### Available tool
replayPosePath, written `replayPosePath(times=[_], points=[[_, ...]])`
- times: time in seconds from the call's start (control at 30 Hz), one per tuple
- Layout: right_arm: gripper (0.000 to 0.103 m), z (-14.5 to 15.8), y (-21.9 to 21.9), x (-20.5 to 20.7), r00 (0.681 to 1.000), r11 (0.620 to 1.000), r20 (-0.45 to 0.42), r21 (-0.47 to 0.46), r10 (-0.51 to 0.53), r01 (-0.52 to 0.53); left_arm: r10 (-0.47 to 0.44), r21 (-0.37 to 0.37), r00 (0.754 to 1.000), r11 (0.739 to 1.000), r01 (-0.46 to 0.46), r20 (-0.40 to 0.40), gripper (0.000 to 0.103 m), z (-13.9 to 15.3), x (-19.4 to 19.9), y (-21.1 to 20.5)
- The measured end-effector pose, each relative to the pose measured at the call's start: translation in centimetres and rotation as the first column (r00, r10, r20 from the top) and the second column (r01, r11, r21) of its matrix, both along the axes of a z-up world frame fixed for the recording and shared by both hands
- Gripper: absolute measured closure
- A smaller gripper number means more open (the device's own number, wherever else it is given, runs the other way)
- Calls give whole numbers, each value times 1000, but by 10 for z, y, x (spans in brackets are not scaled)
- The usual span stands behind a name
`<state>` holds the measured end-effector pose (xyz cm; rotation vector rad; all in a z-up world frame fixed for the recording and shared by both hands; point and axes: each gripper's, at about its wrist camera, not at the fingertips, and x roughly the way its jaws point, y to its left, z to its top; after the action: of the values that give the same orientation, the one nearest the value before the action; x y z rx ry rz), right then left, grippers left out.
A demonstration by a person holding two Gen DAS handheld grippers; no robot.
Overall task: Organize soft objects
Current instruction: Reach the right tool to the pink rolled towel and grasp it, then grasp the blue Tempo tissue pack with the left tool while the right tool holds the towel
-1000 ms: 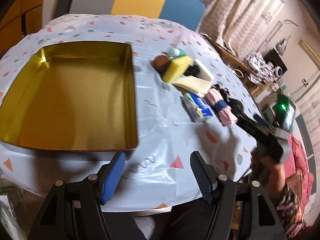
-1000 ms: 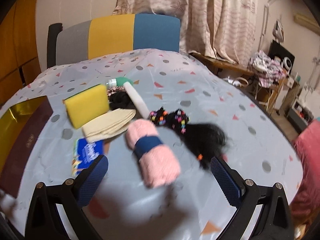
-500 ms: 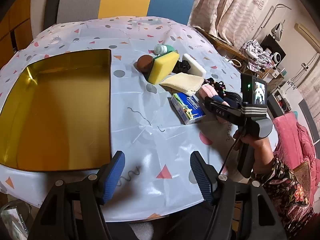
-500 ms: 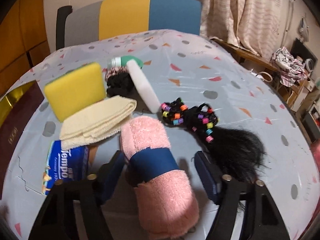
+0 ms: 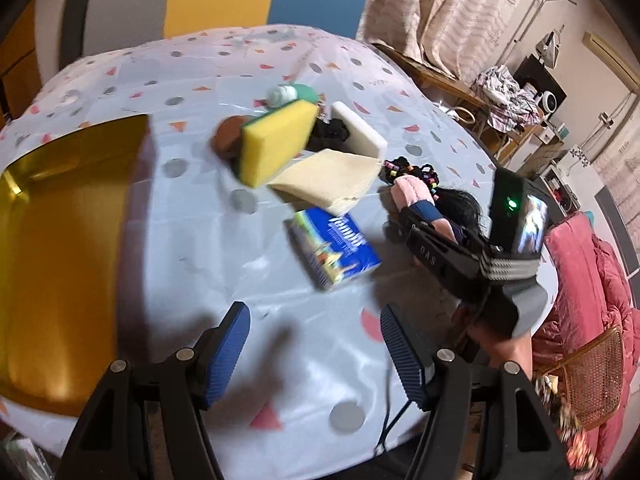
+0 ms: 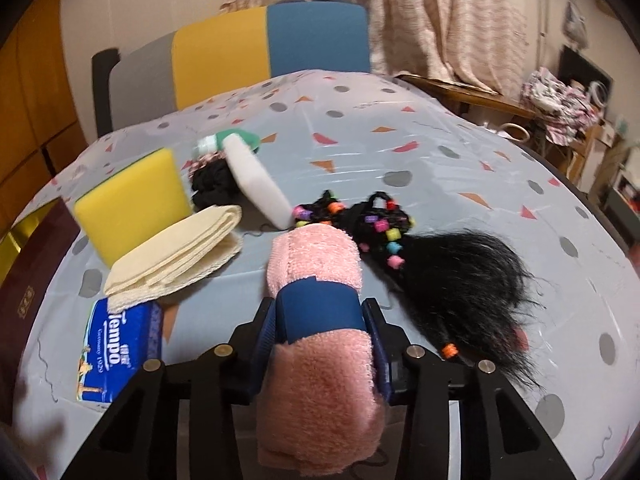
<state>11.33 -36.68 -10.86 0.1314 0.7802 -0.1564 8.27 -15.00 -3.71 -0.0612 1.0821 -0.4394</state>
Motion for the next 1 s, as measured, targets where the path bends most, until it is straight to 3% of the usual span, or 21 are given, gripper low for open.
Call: replayPosePath(times=[0.3, 0.63, 0.87, 1.0], points=[[60, -1, -5, -3, 999, 999, 18, -5, -49, 49, 15, 35, 993, 999, -11, -117, 33, -37, 57, -46], [60, -2, -10, -6, 997, 997, 28, 4, -78, 78, -21, 119, 996, 992, 31, -84, 30, -60, 76, -73], [60, -3, -9, -6, 996, 997, 29, -7, -79, 79, -33, 47, 999, 998, 33, -15, 42, -60, 62, -54], [60, -3, -8, -6, 996, 997, 30, -17, -79, 79, -65, 75, 998, 995, 63, 16, 44, -60, 52, -47]])
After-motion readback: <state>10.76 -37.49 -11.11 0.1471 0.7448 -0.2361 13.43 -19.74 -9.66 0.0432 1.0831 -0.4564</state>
